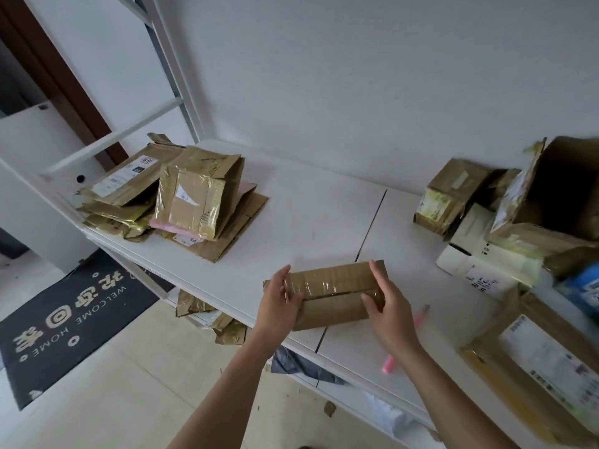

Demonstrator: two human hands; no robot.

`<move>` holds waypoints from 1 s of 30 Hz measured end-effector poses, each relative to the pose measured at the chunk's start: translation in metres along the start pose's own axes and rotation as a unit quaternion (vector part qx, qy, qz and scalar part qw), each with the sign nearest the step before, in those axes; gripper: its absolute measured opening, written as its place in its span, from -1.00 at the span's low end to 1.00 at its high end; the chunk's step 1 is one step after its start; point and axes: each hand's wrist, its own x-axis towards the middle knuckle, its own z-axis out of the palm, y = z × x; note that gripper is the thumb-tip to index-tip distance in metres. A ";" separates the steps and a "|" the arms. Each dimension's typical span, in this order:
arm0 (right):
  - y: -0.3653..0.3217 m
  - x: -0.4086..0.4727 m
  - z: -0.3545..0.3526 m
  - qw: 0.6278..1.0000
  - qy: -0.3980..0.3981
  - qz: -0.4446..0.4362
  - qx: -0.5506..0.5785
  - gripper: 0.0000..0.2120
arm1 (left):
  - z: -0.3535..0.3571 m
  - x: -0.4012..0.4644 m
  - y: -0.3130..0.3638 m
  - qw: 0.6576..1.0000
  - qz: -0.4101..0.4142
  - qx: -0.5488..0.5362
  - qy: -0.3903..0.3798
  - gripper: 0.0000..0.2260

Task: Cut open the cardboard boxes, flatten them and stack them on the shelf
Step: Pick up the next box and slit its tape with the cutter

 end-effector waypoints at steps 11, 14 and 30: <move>0.023 0.018 -0.042 0.982 0.051 0.076 -0.166 -0.59 | -0.002 0.012 -0.012 0.978 -0.084 0.176 0.078 -0.71; 0.042 -0.003 -0.056 0.940 0.005 0.119 -0.321 -0.57 | -0.003 0.016 -0.007 0.976 -0.094 0.186 0.069 -0.71; 0.030 -0.017 -0.057 0.928 0.163 -0.081 -0.326 -0.83 | 0.012 -0.003 0.004 0.970 -0.098 0.220 -0.017 -0.66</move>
